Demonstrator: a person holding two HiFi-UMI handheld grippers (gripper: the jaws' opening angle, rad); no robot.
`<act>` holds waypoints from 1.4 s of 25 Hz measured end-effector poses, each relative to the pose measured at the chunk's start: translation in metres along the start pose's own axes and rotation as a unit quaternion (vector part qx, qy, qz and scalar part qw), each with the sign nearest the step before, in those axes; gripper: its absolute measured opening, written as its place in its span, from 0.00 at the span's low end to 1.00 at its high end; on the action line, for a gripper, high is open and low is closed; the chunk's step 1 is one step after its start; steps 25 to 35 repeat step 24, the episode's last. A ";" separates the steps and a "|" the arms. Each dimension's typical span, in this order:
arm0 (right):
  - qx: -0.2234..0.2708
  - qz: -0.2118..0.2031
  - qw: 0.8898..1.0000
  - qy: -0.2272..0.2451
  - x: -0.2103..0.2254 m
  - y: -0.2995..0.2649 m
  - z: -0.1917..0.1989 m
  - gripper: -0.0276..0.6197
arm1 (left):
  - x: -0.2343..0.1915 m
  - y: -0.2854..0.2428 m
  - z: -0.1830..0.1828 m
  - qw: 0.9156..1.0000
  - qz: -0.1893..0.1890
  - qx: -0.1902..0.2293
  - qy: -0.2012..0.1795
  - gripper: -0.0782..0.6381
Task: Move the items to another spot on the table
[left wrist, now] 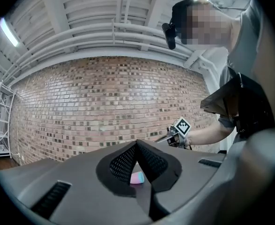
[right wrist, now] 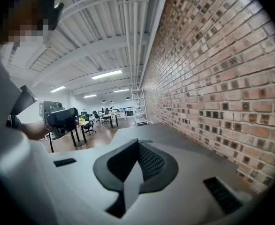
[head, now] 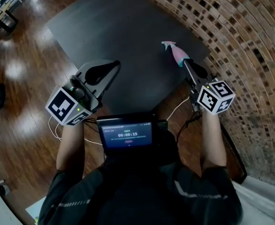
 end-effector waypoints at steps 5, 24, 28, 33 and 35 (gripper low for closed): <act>0.012 0.010 1.000 0.008 -0.019 0.023 0.014 0.05 | 0.022 0.012 0.013 1.000 0.002 0.013 -0.001 0.10; 0.009 0.000 1.000 0.015 0.004 0.032 0.005 0.05 | 0.032 -0.005 0.000 1.000 -0.008 0.008 -0.006 0.10; 0.009 0.000 1.000 0.015 0.004 0.032 0.005 0.05 | 0.032 -0.005 0.000 1.000 -0.008 0.008 -0.006 0.10; 0.009 0.000 1.000 0.015 0.004 0.032 0.005 0.05 | 0.032 -0.005 0.000 1.000 -0.008 0.008 -0.006 0.10; 0.009 0.000 1.000 0.015 0.004 0.032 0.005 0.05 | 0.032 -0.005 0.000 1.000 -0.008 0.008 -0.006 0.10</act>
Point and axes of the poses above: the fingertips, and each gripper's own axes: y backward along the fingers, x to its right, z out of its underside, the point moved 8 cm from there along y, backward along the fingers, and after that the axes turned 6 degrees about -x, right-handed, at the moved point
